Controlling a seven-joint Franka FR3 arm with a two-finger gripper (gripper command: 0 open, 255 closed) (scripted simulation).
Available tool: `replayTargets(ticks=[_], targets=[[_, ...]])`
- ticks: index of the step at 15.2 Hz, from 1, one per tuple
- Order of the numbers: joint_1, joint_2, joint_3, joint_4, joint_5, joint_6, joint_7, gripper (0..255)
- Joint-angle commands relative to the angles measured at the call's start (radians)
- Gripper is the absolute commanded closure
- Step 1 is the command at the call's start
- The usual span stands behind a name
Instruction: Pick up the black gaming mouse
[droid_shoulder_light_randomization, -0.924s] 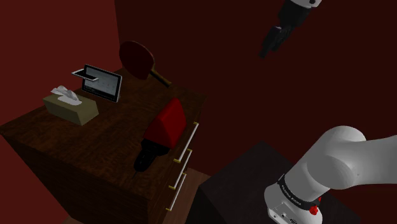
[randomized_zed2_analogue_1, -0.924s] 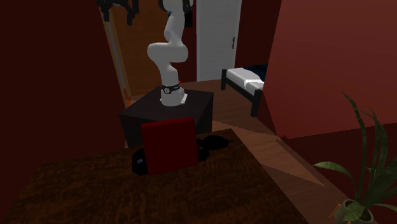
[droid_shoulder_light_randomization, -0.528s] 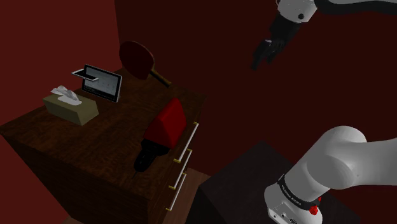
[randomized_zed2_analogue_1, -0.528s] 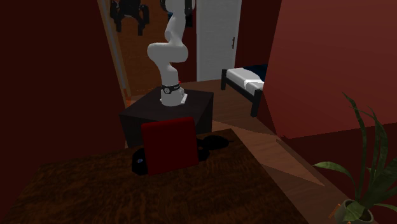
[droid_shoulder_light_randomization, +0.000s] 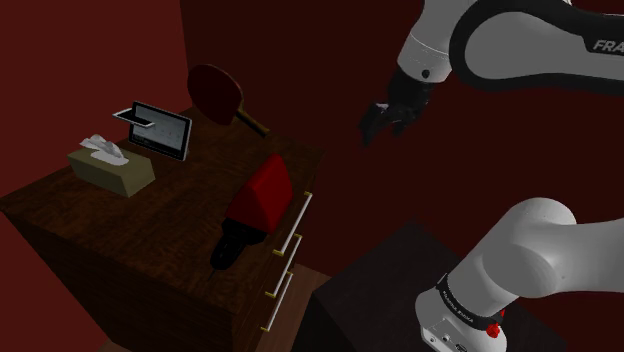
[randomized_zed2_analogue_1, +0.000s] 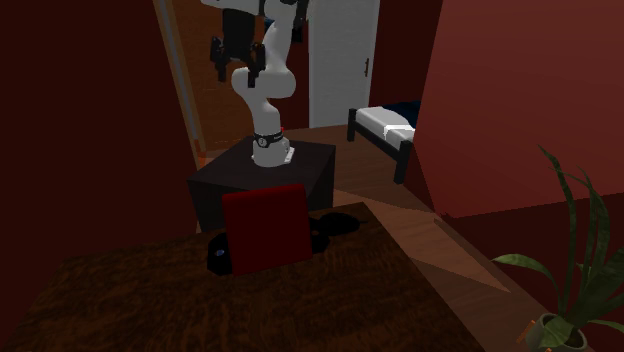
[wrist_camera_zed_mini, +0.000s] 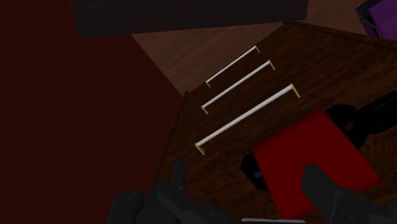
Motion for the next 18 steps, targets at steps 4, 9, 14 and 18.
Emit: replayTargets(ticks=[4,9,14,18], targets=[[0.005,0.050,0.137,-0.055,0.089,0.099,0.200,0],[-0.011,0.160,0.284,-0.061,0.161,0.213,0.398,0],[-0.071,0.316,0.449,-0.022,0.190,0.337,0.605,0],[-0.165,0.472,0.603,0.039,0.153,0.436,0.793,0]])
